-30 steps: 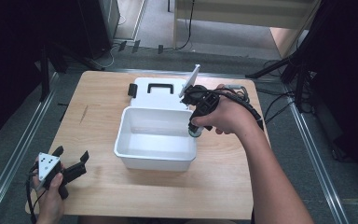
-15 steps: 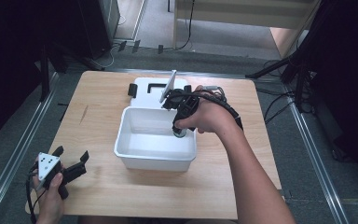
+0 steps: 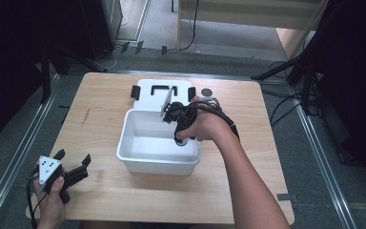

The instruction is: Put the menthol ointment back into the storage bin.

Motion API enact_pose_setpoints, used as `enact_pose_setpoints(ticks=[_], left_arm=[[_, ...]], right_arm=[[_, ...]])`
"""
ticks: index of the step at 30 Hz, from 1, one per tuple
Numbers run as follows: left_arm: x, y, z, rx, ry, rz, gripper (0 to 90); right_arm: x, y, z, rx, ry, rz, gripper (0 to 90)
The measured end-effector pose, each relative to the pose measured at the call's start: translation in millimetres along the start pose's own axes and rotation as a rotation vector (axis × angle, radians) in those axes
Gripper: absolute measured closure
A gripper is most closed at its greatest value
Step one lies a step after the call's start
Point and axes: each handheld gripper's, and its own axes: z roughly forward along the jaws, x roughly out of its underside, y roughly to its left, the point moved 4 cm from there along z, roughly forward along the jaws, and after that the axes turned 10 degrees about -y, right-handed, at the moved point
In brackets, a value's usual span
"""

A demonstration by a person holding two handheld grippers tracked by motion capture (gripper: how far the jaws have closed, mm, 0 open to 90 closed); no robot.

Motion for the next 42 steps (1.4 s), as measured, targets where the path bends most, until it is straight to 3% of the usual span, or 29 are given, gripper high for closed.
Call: enact_pose_setpoints(ticks=[10, 20, 27, 37, 42], left_arm=[[0.1, -0.5, 0.1, 0.001, -0.001, 0.001, 9.0], [0.1, -0.8, 0.2, 0.000, 0.000, 0.005, 9.0], [0.1, -0.6, 0.1, 0.000, 0.000, 0.004, 9.0], [0.1, -0.7, 0.2, 0.001, 0.001, 0.006, 9.0], [0.1, -0.6, 0.2, 0.000, 0.002, 0.006, 9.0]], right_arm=[[12.1, 1.8, 39.4, -0.011, 0.040, -0.024, 51.6], [14.0, 6.6, 58.1, -0.010, 0.063, -0.047, 51.5], [18.0, 11.8, 73.6, -0.003, 0.123, -0.089, 51.4], [19.0, 13.0, 75.0, -0.004, 0.133, -0.079, 50.8], [17.3, 12.7, 70.9, -0.004, 0.113, -0.062, 42.4]])
